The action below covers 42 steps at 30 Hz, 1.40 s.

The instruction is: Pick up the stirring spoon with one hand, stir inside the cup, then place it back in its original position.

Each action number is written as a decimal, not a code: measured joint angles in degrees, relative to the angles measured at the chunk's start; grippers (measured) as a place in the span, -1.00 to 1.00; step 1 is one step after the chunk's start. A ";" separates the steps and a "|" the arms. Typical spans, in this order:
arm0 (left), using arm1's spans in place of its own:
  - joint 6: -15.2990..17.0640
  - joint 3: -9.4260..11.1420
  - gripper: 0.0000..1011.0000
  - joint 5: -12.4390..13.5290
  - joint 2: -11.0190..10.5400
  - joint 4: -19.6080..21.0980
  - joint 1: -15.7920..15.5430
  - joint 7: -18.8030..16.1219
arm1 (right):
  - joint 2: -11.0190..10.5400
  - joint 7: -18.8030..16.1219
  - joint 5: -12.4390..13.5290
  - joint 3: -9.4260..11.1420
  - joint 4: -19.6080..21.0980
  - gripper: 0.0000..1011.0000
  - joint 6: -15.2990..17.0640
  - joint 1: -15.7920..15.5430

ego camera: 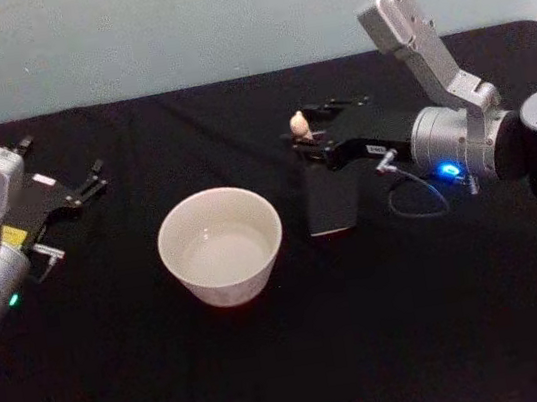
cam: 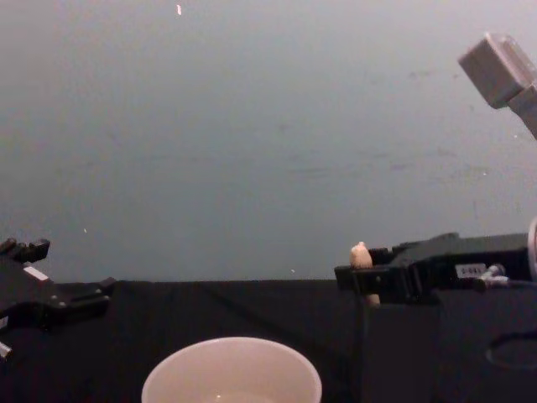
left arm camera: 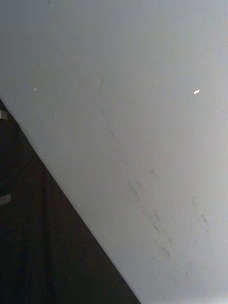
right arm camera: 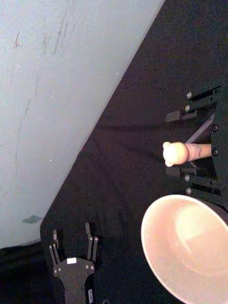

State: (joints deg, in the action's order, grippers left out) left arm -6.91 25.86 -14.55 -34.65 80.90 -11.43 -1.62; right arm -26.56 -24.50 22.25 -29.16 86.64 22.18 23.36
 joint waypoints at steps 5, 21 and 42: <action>0.00 0.00 0.98 0.00 0.00 0.00 0.00 0.00 | 0.00 0.00 0.01 0.00 0.02 -0.10 -0.01 0.00; 0.00 0.00 0.98 0.00 0.00 0.00 0.00 -0.01 | 0.00 0.00 0.06 0.00 0.02 -0.57 -0.01 0.00; 0.00 0.00 0.98 0.00 0.00 0.00 0.00 0.00 | -0.93 1.61 5.16 4.99 7.03 -0.57 -1.66 -3.41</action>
State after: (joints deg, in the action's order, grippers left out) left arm -6.91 25.86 -14.55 -34.65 80.90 -11.43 -1.62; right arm -27.49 -22.89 27.41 -24.17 93.67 20.52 19.95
